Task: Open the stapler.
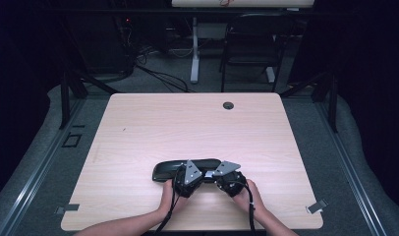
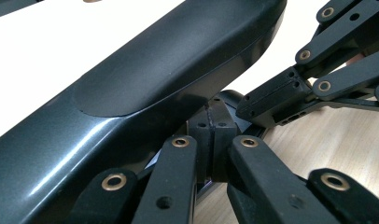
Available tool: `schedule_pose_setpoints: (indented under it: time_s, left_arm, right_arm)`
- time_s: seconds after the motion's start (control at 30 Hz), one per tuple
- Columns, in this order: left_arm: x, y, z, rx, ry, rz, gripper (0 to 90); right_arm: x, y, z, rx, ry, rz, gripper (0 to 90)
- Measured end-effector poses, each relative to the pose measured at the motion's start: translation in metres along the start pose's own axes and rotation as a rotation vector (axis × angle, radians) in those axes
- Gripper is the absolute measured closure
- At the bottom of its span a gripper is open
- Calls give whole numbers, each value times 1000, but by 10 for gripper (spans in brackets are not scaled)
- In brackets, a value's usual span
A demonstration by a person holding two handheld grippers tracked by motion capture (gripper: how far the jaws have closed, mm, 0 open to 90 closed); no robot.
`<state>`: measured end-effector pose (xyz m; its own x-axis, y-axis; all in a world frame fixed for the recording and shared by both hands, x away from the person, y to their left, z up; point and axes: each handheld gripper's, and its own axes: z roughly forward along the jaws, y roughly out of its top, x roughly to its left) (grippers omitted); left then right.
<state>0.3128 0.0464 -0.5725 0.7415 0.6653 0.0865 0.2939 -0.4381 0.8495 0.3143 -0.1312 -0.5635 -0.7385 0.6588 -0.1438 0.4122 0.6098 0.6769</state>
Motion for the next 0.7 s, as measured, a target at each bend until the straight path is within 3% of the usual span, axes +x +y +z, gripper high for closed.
schedule_pose_setpoints:
  time_s: [0.17, 0.27, 0.4, 0.53, 0.7]
  left_arm:
    - [-2, 1, 2, 2, -1, 10, 900]
    - [-6, 3, 7, -17, -7, -16, 900]
    - [-6, 3, 8, -24, -3, -23, 900]
    - [-6, 2, 7, -24, 8, -22, 900]
    - [-7, 2, 6, -27, 14, -21, 900]
  right_arm:
    - [0, 0, 0, -6, -2, -4, 900]
    - [0, 0, 1, -10, -6, -12, 900]
    - [1, -1, 0, -13, -8, -1, 900]
    - [-5, -3, 1, -26, 22, 37, 900]
    - [-2, -2, 0, -22, 4, 25, 900]
